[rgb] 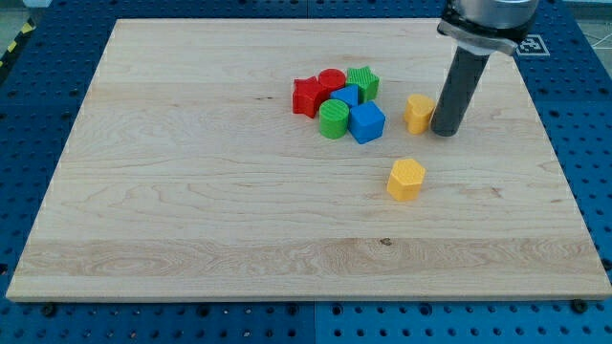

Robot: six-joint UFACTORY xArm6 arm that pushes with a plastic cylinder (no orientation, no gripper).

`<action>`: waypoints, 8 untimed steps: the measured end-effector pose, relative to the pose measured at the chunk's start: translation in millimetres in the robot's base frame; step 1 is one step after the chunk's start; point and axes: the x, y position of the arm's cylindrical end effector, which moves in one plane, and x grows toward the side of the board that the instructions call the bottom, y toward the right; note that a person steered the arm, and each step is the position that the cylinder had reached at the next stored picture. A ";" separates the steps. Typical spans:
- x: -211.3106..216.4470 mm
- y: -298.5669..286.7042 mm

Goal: Push the yellow heart closer to the green star

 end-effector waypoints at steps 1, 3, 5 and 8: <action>-11.8 12.5; 18.8 6.6; 20.0 -16.1; 5.9 -35.4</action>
